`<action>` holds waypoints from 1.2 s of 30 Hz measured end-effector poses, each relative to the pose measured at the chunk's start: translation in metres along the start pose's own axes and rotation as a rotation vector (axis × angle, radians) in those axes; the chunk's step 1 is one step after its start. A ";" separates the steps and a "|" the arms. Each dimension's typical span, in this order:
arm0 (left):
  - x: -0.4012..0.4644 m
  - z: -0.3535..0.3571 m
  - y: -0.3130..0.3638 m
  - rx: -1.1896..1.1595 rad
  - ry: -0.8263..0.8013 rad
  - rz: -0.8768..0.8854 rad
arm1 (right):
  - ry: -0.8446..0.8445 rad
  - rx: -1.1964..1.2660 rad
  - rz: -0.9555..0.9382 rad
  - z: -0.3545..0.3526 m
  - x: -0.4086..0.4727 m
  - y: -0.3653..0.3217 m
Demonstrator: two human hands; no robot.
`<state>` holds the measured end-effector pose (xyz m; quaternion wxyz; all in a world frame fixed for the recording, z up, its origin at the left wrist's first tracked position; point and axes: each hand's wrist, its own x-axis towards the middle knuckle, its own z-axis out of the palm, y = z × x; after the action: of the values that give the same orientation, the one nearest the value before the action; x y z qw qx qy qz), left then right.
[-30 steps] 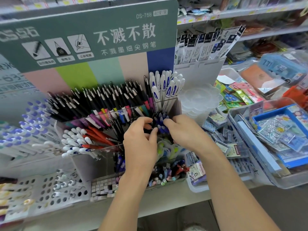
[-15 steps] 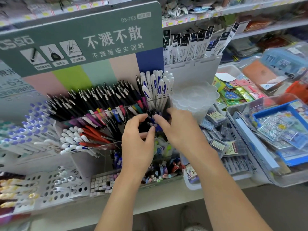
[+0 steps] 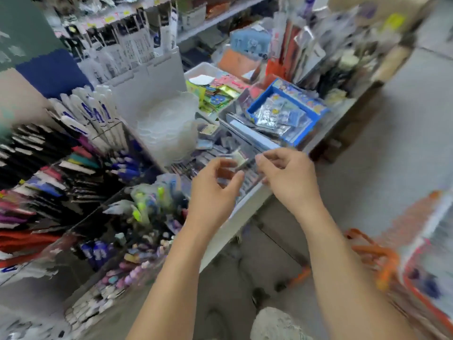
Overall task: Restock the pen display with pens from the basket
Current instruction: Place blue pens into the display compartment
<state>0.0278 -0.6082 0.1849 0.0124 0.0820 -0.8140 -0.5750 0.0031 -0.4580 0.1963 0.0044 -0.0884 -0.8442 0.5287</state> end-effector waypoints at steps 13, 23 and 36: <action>-0.135 0.290 0.041 -0.019 -0.865 0.084 | 0.666 -0.020 0.520 -0.238 -0.165 0.199; -0.175 0.510 0.003 0.363 -0.978 -0.067 | 0.543 0.105 0.893 -0.370 -0.167 0.386; -0.126 0.654 -0.099 0.816 -0.904 -0.561 | 0.447 0.780 1.500 -0.357 -0.090 0.563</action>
<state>0.0888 -0.0114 -0.1199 -0.5114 0.0397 -0.8392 -0.1805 0.2094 0.0861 -0.1420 -0.1492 -0.7143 -0.3017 0.6136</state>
